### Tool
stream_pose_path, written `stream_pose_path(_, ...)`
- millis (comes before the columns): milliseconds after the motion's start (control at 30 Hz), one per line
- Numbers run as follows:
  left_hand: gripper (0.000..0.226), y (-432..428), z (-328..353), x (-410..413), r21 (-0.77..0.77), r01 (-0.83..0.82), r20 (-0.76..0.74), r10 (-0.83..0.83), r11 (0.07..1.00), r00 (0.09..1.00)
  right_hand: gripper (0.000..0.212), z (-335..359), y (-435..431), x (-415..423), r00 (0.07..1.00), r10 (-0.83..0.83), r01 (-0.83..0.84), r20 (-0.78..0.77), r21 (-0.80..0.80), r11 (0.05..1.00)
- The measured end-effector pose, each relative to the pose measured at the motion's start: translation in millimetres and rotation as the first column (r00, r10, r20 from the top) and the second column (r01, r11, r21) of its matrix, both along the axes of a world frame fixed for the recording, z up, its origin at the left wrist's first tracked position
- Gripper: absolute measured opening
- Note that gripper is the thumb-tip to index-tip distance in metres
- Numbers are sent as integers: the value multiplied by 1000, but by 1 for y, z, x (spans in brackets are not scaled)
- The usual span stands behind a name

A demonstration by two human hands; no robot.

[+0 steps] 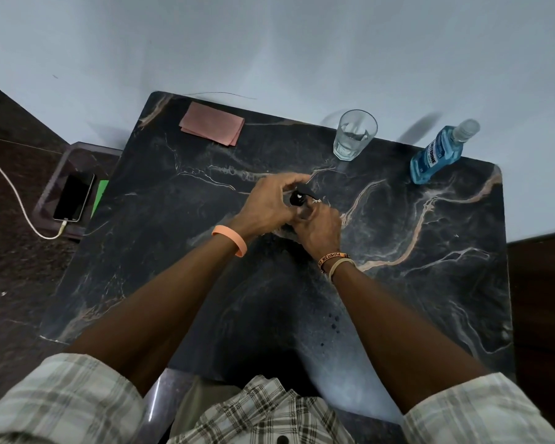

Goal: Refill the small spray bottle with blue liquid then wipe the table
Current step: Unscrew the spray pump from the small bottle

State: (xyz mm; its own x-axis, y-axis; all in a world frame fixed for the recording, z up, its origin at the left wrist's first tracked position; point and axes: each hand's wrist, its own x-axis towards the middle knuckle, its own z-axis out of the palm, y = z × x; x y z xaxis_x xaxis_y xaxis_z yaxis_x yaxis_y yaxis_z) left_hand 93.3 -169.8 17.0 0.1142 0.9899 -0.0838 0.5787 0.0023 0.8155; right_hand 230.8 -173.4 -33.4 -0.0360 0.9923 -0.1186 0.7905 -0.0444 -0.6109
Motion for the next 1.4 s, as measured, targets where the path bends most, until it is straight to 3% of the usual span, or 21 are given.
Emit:
stream_pose_path(100, 28, 0, 0, 1, 32, 7, -70, -4, 999, 998, 45, 0, -1, -1, 1000, 7, -7, 3, 17, 1000)
stream_pose_path(233, 48, -1, 0, 4, 43, 48, -79, -44, 998, 996, 38, 0, -2, -1, 1000, -4, 4, -5, 25, 1000)
stream_pose_path(367, 26, 0, 0, 6, 20, 40, -76, -38, 999, 996, 34, 4, -3, 0, 999, 25, -24, -37, 43, 999)
stream_pose_path(467, 52, 1, 0, 8, -2, -41, -101, 40, 999, 994, 34, 4, -2, 1, 999, 37, -37, -2, 56, 998)
stream_pose_path(600, 98, -2, 1, 7, -136, -12, 71, 22, 991, 997, 37, 1, 0, 1, 999, 37, -38, 24, 20, 999)
stream_pose_path(700, 110, -1, -2, 7, -152, -84, 97, 100, 985, 990, 50, 2, 0, 0, 997, 66, -66, 42, 21, 998)
stream_pose_path(800, 116, -1, -5, 8, -89, -116, 74, 123, 989, 990, 45, 2, 1, 1, 997, 63, -65, 46, 49, 997)
stream_pose_path(867, 112, -1, -8, 8, -80, -81, 135, 92, 994, 987, 40, 0, 1, 2, 998, 51, -53, 37, 38, 998)
stream_pose_path(967, 87, 0, -14, 4, -115, -58, 227, 83, 992, 970, 45, 1, 0, 1, 1000, 9, -10, 10, 20, 1000)
stream_pose_path(1133, 81, 0, -13, 3, -21, -118, 91, 119, 993, 989, 41, 1, 0, 2, 999, 53, -53, 3, 71, 996)
stream_pose_path(1267, 79, -2, -13, 1, -26, -55, 183, 58, 998, 981, 37, 2, 0, 2, 999, 33, -32, -12, 67, 997)
stream_pose_path(1400, 63, 0, -12, -6, 23, -56, 85, 54, 998, 995, 38, 4, -1, 0, 999, 31, -29, -32, 76, 997)
